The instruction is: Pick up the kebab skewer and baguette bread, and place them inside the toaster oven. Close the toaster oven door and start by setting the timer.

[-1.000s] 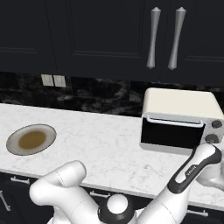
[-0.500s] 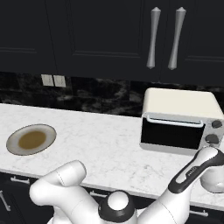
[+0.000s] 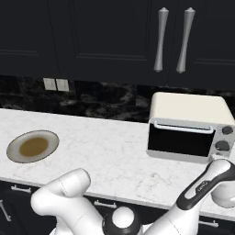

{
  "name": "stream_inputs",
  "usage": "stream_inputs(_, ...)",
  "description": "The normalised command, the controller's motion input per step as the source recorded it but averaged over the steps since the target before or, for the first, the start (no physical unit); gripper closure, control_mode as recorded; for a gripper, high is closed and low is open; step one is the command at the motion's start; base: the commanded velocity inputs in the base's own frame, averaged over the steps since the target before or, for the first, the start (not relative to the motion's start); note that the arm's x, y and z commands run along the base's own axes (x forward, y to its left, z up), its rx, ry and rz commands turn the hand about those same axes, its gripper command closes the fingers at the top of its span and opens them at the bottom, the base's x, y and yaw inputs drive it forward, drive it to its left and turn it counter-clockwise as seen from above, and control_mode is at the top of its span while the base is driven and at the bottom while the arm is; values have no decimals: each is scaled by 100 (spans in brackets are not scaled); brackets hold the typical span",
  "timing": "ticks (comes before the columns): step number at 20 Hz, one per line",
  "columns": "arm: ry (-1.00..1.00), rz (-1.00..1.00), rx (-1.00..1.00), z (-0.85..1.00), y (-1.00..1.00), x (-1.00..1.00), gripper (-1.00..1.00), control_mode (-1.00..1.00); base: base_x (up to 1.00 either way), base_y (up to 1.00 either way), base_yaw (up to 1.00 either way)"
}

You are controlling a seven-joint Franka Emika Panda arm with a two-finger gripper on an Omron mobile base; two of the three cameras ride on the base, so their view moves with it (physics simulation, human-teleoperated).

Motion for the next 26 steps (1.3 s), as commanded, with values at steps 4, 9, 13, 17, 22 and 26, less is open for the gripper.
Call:
stream_inputs(4, -4, 1, 0, 0, 11, 0, -100, -100, 0, 0, 0)
stream_inputs(9, -1, 0, 0, 0, 0, 14, -100, -100, 0, 0, 0)
stream_inputs(13, -1, 0, 0, -6, -2, 33, -100, -100, 0, 0, 0)
stream_inputs(17, 0, 0, 0, -8, -11, 18, -100, -100, 0, 0, 0)
stream_inputs(22, 0, 0, 0, -9, -11, 14, -100, -100, 0, 0, 0)
stream_inputs(26, 0, 0, 0, -2, -3, 6, -100, -100, 0, 0, 0)
